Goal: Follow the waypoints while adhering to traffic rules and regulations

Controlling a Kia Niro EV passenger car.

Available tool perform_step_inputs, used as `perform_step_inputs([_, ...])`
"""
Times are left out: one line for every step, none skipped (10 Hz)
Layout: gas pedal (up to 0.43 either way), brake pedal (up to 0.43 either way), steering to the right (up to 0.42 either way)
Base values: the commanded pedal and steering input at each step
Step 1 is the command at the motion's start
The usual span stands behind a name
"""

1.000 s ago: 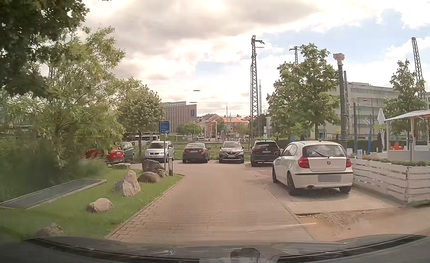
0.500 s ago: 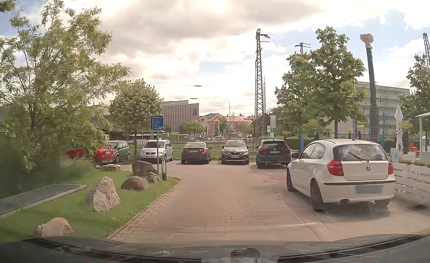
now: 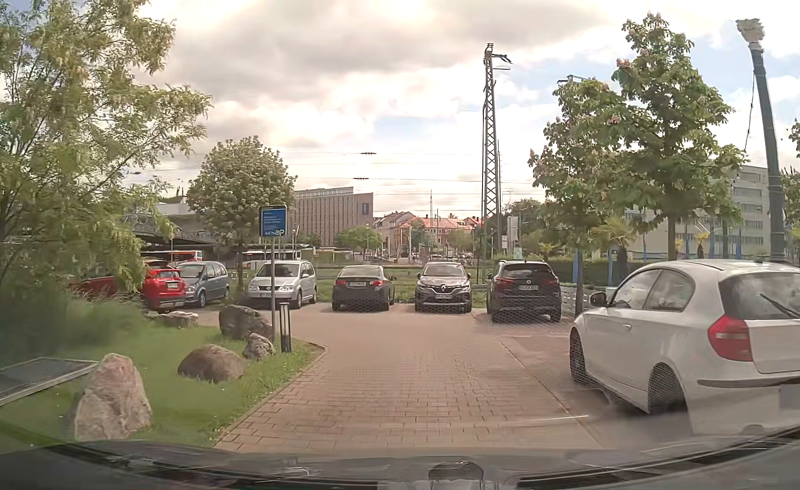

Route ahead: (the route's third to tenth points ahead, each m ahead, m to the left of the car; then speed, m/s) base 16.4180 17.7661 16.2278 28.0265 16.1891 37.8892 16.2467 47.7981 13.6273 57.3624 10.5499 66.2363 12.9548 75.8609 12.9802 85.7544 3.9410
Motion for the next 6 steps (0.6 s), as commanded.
perform_step_inputs([0.0, 0.128, -0.005])
perform_step_inputs([0.0, 0.134, -0.004])
perform_step_inputs([0.0, 0.14, 0.002])
perform_step_inputs([0.0, 0.14, 0.01])
perform_step_inputs([0.0, 0.14, 0.019])
perform_step_inputs([0.0, 0.14, 0.025])
